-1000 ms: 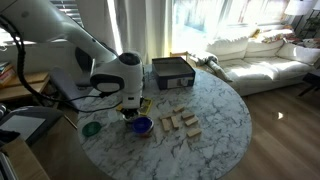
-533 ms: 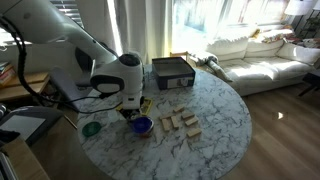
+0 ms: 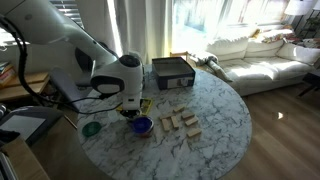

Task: Pick up the small black object from the can and put it in the clear measuring spoon

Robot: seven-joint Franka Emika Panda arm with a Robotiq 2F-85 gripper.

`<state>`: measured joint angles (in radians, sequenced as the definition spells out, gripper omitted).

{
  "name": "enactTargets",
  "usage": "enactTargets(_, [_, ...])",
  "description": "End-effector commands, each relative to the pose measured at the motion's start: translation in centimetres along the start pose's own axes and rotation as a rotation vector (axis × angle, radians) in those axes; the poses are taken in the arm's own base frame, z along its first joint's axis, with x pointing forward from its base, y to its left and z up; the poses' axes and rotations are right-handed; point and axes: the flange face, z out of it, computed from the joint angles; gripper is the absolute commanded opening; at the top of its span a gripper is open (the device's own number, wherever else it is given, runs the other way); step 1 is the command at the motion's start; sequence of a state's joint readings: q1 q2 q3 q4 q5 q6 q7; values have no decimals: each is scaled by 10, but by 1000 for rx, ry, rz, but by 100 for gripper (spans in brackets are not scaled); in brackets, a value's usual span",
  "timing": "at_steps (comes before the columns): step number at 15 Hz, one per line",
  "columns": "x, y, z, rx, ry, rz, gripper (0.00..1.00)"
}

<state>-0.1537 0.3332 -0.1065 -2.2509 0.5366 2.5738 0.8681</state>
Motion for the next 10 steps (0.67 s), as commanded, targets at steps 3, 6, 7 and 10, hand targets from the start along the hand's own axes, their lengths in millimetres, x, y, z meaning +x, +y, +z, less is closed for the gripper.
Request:
enactTargets(3, [2, -1, 5, 1, 0, -12, 30])
enactTargets(6, [0, -3, 7, 1, -3, -13, 30])
enactTargets(7, [-1, -3, 8, 0, -4, -15, 28])
enactTargets(10, [-2, -4, 11, -3, -5, -13, 27])
